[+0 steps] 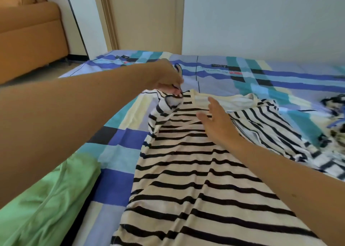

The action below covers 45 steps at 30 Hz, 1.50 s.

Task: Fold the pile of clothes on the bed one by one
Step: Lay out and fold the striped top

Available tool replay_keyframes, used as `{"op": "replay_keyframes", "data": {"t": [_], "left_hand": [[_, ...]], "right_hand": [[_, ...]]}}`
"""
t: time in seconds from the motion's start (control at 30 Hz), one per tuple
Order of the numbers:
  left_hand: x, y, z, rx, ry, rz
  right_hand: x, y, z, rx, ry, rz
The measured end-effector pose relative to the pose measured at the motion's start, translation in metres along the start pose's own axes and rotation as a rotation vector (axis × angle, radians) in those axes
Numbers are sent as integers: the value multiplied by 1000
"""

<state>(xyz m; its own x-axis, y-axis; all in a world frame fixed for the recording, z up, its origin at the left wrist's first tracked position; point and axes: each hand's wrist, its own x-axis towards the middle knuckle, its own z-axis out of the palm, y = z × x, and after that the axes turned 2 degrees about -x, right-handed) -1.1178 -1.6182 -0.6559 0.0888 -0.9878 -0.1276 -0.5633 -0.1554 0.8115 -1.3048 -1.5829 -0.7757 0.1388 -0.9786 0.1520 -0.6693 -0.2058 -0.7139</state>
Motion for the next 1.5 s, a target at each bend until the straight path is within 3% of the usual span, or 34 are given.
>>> {"op": "replay_keyframes", "data": {"t": [0.13, 0.23, 0.33, 0.43, 0.5, 0.63, 0.73, 0.9, 1.03, 1.27, 1.33, 1.43, 1.5], "left_hand": [[0, -1, 41, 200, -69, 17], [6, -38, 67, 677, -43, 179], [2, -83, 101, 883, -113, 216], [-7, -110, 131, 911, -154, 241], [-3, -110, 134, 858, -142, 272], [26, -93, 116, 740, -46, 424], [59, -88, 112, 900, 44, 483], [108, -73, 107, 988, 48, 221], [129, -55, 102, 920, -88, 21], [112, -27, 109, 1047, -162, 118], [102, -11, 99, 1116, -32, 245], [87, 20, 77, 1095, 268, 386], [73, 44, 61, 1047, 382, 409]], "right_hand": [[-2, 51, -51, -62, 191, 41], [-5, 83, -75, -275, 139, -30], [-1, 105, -79, -547, -13, -63], [2, 121, -69, -749, -239, 62], [8, 123, -68, -742, -292, 94], [33, 118, -84, -636, -120, 23], [59, 129, -102, -720, -4, 44], [105, 145, -123, -757, -137, 215], [132, 146, -136, -601, -315, 331], [127, 125, -142, -698, -427, 252], [128, 110, -153, -773, -274, 153], [130, 84, -183, -742, 148, 50], [123, 60, -204, -699, 245, 14]]}}
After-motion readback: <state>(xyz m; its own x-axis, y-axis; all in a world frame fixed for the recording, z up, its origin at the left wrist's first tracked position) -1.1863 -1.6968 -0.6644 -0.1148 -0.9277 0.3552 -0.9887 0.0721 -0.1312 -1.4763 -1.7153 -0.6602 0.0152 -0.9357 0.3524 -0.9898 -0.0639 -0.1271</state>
